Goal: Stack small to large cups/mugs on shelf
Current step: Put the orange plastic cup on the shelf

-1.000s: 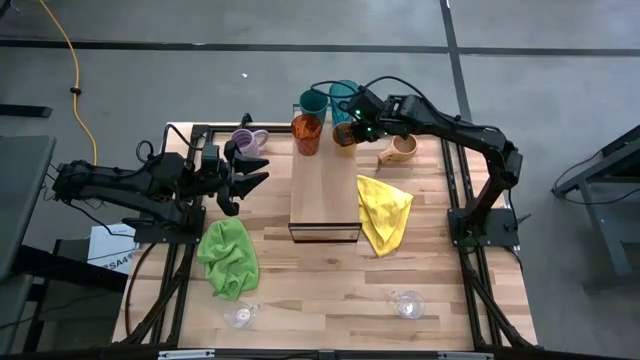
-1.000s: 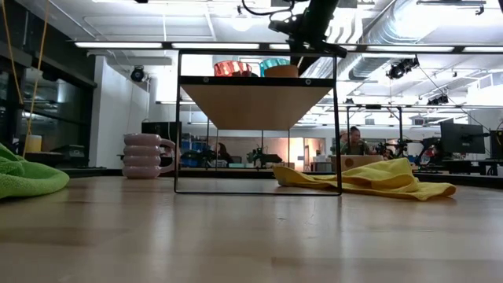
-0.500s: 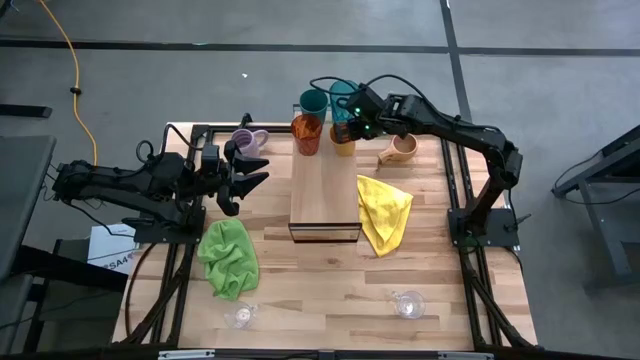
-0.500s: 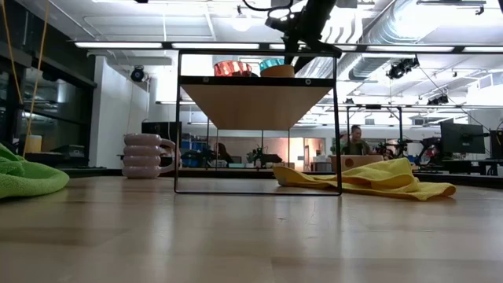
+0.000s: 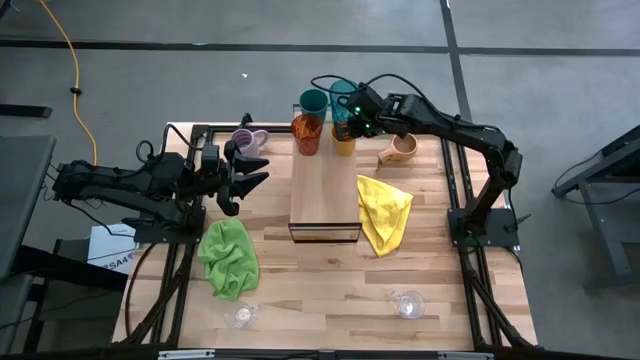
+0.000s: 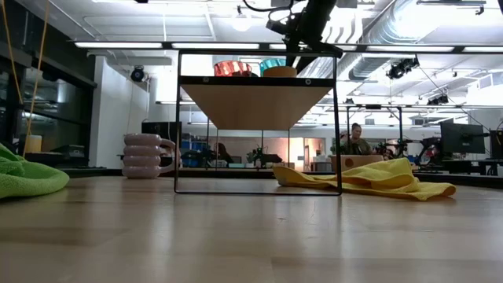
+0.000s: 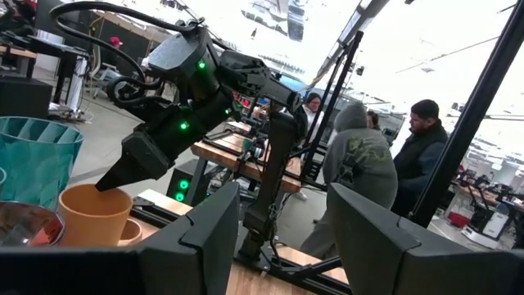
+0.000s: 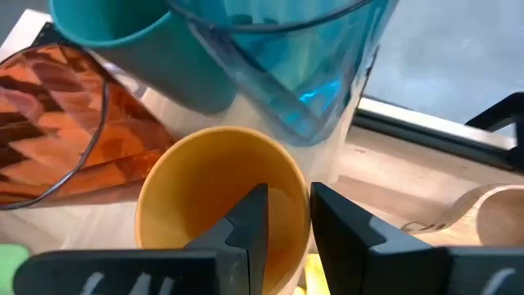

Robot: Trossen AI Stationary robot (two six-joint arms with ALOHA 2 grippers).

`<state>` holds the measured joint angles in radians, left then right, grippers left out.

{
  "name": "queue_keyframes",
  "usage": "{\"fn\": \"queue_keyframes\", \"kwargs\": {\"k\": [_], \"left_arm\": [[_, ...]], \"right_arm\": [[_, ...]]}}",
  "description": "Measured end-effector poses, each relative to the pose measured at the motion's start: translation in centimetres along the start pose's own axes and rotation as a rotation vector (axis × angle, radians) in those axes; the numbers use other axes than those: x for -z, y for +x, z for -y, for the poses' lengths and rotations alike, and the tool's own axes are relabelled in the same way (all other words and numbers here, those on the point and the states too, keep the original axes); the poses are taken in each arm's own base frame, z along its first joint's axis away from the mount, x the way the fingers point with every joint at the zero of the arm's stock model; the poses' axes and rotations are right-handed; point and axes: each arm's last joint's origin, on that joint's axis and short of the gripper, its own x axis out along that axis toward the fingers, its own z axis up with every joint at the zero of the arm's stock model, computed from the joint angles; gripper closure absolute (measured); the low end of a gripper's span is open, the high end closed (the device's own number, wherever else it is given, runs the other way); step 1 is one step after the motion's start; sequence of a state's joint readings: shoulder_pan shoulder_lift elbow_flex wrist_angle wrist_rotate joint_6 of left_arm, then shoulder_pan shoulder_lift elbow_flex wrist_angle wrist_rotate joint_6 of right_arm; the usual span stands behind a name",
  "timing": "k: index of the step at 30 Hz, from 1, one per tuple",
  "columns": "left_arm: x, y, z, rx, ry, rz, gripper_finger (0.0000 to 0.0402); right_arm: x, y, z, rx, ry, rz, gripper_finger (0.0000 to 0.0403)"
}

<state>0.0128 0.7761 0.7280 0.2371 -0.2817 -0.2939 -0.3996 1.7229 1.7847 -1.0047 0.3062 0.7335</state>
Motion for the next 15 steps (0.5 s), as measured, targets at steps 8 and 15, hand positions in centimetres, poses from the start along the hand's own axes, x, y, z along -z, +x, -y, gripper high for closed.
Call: {"fn": "queue_keyframes", "kwargs": {"k": [8, 15], "left_arm": [[0.00, 0.00, 0.00, 0.000, 0.000, 0.000, 0.0229], [-0.01, 0.00, 0.00, 0.000, 0.000, 0.000, 0.0229]], "right_arm": [[-0.04, 0.02, 0.00, 0.005, -0.009, 0.008, 0.0318], [-0.20, 0.01, -0.12, -0.002, -0.039, 0.028, 0.0318]]}}
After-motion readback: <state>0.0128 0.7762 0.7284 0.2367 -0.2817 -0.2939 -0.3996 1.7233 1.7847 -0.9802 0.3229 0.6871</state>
